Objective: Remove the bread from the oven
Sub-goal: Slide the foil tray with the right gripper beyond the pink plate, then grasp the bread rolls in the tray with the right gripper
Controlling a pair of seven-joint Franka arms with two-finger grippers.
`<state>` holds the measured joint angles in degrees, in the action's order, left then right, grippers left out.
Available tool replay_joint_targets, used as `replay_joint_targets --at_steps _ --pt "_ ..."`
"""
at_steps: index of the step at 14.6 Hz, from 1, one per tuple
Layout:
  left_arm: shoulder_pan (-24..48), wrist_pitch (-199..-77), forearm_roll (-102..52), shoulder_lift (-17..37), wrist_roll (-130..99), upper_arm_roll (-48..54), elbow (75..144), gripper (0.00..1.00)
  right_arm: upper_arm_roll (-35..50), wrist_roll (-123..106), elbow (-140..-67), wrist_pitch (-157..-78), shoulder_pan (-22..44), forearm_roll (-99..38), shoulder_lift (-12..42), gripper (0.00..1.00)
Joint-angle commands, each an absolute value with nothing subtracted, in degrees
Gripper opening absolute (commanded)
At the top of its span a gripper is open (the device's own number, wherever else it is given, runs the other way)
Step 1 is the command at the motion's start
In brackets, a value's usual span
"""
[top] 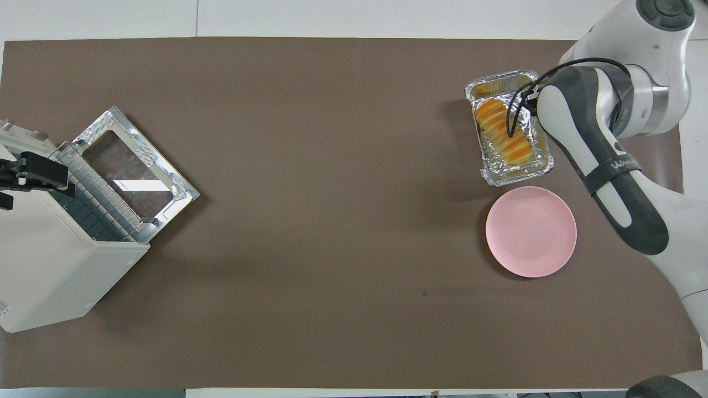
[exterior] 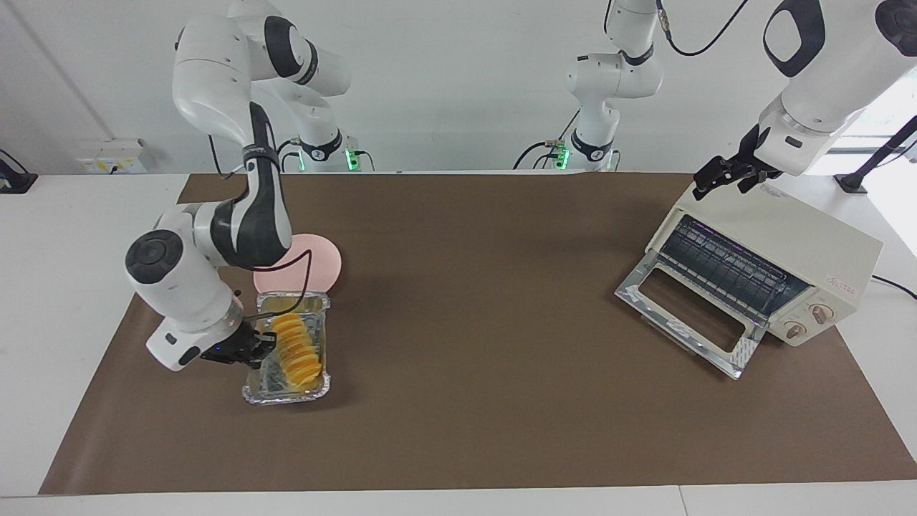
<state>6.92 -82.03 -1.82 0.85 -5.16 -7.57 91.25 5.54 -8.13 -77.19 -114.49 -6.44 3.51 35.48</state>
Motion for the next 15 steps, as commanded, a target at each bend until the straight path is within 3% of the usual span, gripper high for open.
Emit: replay_joint_targets --at_steps 1,10,11,12,15 --pt "6.42 -82.97 -1.23 -0.44 -4.92 -7.12 92.55 1.0 6.5 -10.2 -79.1 -117.77 -7.73 2.55 35.59 0.0" --pt "6.42 -82.97 -1.14 -0.44 -4.92 -7.12 92.55 1.0 6.42 -10.11 -79.36 -121.73 -8.88 -3.87 38.32 0.0" --pt "6.42 -82.97 -1.23 -0.44 -4.92 -7.12 92.55 1.0 6.42 -9.93 -79.63 -121.64 -8.62 -3.87 38.23 0.62" --pt "6.42 -82.97 -1.23 -0.44 -4.92 -7.12 92.55 1.0 6.42 -9.76 -79.63 -121.21 -8.7 -3.69 38.06 1.0" --pt "6.42 -82.97 -1.23 -0.44 -4.92 -7.12 92.55 1.0 6.15 -9.58 -79.19 -113.94 -8.09 -2.12 35.52 1.0"
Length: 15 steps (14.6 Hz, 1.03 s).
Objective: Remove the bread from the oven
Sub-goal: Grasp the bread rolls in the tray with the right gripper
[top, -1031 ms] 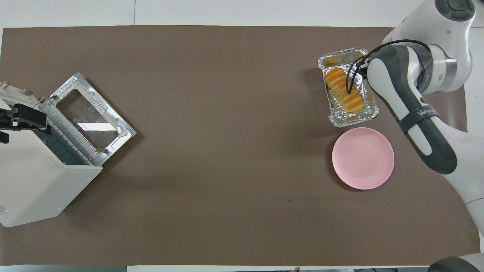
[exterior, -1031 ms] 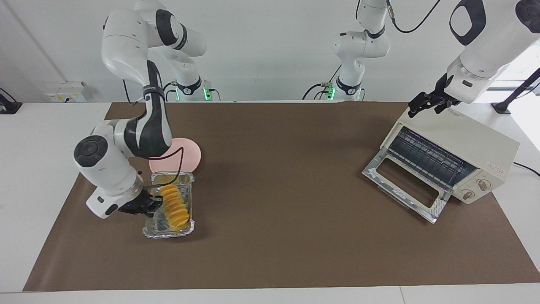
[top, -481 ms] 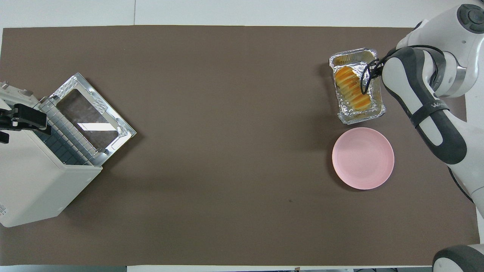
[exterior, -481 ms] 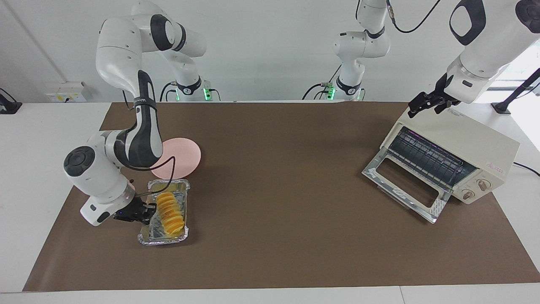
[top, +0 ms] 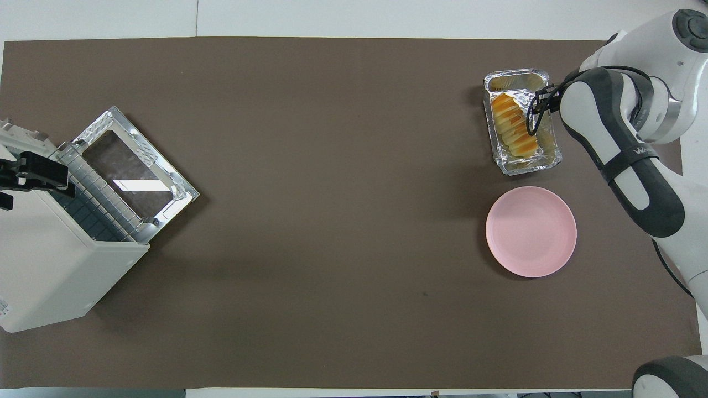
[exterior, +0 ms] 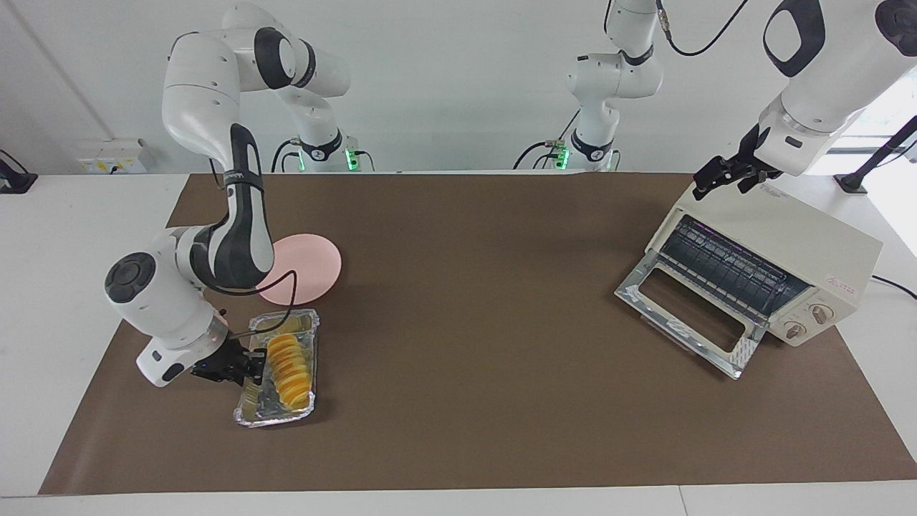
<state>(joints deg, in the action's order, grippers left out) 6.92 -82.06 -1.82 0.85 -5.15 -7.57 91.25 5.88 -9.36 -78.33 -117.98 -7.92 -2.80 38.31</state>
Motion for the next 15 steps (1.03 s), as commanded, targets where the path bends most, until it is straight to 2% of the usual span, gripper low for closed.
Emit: replay_joint_targets --at_steps 1,4,15 --pt "6.42 -82.97 -1.23 -0.44 -4.92 -7.12 92.55 1.0 6.24 -9.49 -78.58 -111.38 -7.65 -0.28 35.42 1.0" --pt "6.42 -82.97 -1.23 -0.44 -4.92 -7.12 92.55 1.0 6.15 -4.33 -75.94 -107.06 -4.14 3.77 35.77 1.0" --pt "6.69 -82.79 -1.23 -1.14 -4.66 -6.6 92.81 1.0 6.15 2.19 -82.44 -117.68 -0.79 9.05 35.86 0.97"
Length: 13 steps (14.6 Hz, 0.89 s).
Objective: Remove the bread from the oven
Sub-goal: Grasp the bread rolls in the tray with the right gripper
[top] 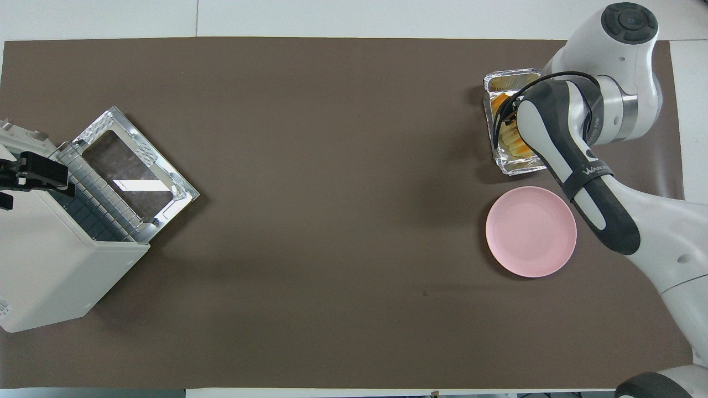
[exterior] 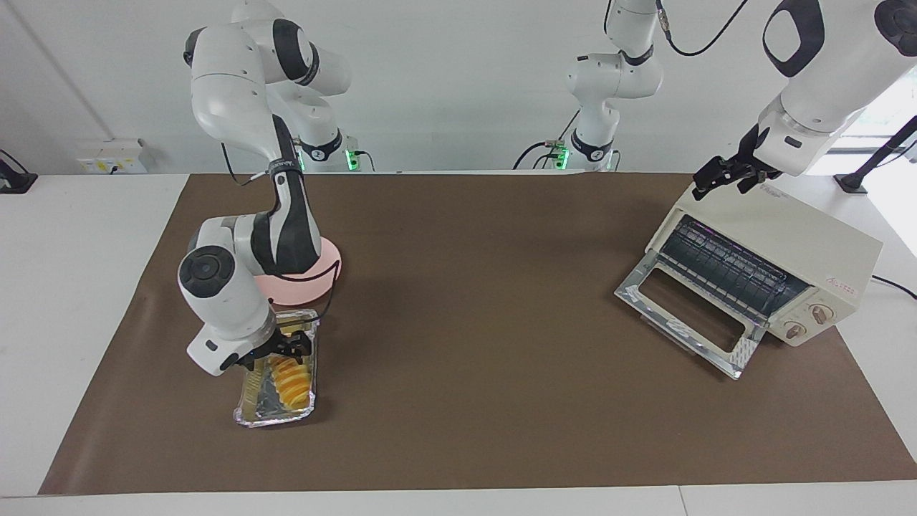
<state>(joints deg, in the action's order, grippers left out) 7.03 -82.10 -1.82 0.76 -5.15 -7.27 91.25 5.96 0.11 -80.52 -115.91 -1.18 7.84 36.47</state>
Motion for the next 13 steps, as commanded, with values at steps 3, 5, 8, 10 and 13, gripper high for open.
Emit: replay_joint_targets --at_steps 3,5,8,10,13 --pt "6.33 -84.02 -1.49 -1.49 -3.96 -4.5 93.07 1.0 6.24 1.93 -86.12 -122.42 -1.41 9.05 35.51 0.98" --pt "5.89 -83.76 -1.76 -1.76 -3.69 -2.29 92.99 1.0 6.24 1.93 -86.57 -122.7 -1.41 9.05 35.42 0.94" --pt "5.36 -84.11 -2.9 -2.02 -3.69 -2.29 93.08 1.0 6.24 1.93 -86.49 -122.26 -1.49 8.88 35.33 0.0" --pt "5.45 -83.24 -2.9 -2.02 -3.78 -2.29 92.82 1.0 6.24 1.93 -85.96 -121.64 -1.32 8.88 35.25 0.0" --pt "5.36 -82.97 -2.9 -1.85 -4.13 -2.29 92.9 1.0 6.33 1.93 -84.91 -119.72 -1.49 8.61 35.07 0.0"
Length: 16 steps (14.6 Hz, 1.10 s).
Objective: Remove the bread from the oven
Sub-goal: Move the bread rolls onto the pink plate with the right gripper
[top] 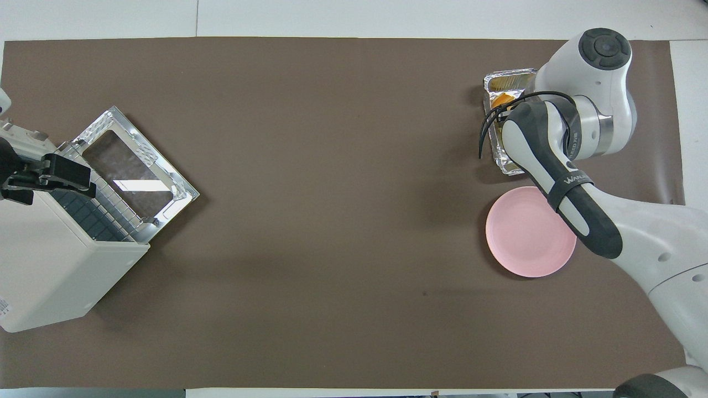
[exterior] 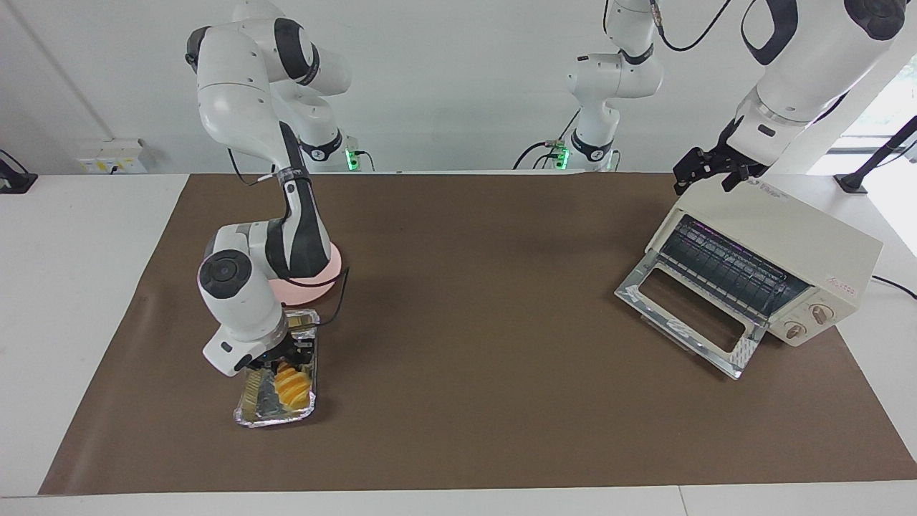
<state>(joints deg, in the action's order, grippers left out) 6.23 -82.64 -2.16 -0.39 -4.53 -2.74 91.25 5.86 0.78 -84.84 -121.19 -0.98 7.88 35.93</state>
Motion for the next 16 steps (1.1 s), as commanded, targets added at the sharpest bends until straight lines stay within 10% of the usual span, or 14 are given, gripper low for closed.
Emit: replay_joint_targets --at_steps 1,8,16 --pt "5.36 -82.97 -2.9 -1.85 -4.22 -2.46 92.81 1.0 6.33 1.85 -83.86 -117.97 -1.58 8.53 34.89 0.0" --pt "5.36 -83.15 -2.72 -1.93 -4.31 -2.46 92.72 1.0 6.59 2.11 -85.24 -105.49 -1.58 5.38 24.02 0.0" --pt "5.36 -83.23 -2.72 -2.11 -4.31 -2.46 92.64 1.0 6.5 4.66 -122.22 -123.99 -1.94 -3.51 1.07 0.0"
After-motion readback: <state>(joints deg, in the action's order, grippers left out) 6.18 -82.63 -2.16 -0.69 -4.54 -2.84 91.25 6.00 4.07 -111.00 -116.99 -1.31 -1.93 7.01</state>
